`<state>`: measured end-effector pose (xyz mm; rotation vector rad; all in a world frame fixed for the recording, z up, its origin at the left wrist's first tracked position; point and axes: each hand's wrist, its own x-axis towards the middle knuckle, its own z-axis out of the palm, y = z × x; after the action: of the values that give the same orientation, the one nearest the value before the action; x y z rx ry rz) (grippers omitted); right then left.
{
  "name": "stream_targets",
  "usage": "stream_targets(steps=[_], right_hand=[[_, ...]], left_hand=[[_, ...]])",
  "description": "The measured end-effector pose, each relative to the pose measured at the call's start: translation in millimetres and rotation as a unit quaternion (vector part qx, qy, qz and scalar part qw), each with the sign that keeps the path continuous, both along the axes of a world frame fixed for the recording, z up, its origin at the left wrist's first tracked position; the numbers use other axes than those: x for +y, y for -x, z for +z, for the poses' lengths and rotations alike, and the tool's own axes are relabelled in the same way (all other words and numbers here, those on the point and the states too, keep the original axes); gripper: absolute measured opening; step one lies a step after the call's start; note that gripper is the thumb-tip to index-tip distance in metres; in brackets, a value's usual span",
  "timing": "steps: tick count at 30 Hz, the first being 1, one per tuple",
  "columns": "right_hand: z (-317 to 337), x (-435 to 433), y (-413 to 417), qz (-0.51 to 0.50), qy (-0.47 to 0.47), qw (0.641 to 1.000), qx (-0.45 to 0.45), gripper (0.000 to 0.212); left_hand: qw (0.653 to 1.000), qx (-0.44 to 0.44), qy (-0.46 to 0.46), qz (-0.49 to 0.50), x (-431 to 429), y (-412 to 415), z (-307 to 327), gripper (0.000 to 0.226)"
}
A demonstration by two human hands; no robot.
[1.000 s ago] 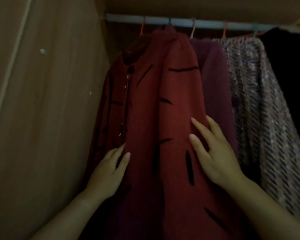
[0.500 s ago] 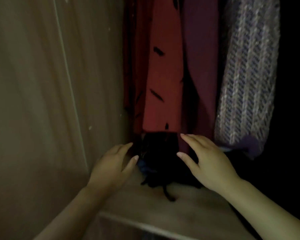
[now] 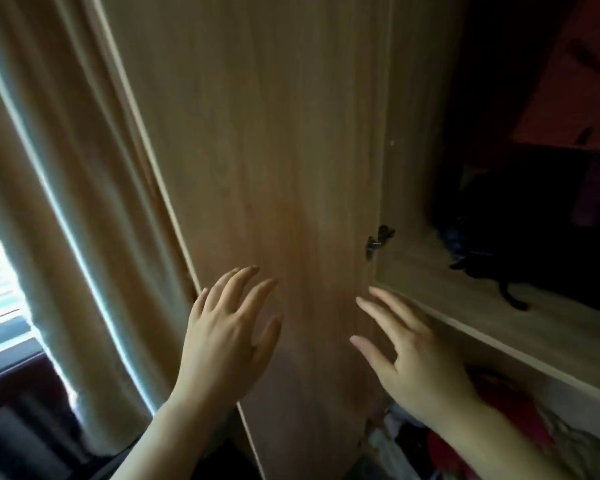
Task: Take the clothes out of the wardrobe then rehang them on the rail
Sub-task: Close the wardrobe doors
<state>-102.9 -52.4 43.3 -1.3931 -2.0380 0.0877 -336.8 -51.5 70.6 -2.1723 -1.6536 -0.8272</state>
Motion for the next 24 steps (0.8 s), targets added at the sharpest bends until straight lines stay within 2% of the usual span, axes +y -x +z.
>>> stream_targets(steps=[2,6,8,12,17,24], right_hand=[[-10,3,45,0.027,-0.031,0.999,0.026,0.055],[-25,13,133,0.056,-0.095,0.991,0.073,0.055],[-28,21,174,0.032,-0.123,0.988,0.093,0.058],[-36,46,234,-0.078,-0.192,0.968,0.142,0.07],[-43,64,253,-0.163,-0.297,0.927,0.158,0.069],[-45,30,237,-0.216,-0.303,0.919,0.133,0.062]], left_hand=[[0.999,-0.028,-0.029,0.0,-8,34,-5,0.045],[0.998,-0.044,-0.051,-0.01,2,103,-10,0.049],[0.998,-0.044,-0.029,-0.02,15,133,-11,0.052],[0.997,-0.032,0.009,-0.063,49,179,-18,0.054],[0.989,-0.04,0.024,-0.137,89,200,-25,0.053],[0.954,-0.033,0.027,-0.297,120,144,-15,0.054]])
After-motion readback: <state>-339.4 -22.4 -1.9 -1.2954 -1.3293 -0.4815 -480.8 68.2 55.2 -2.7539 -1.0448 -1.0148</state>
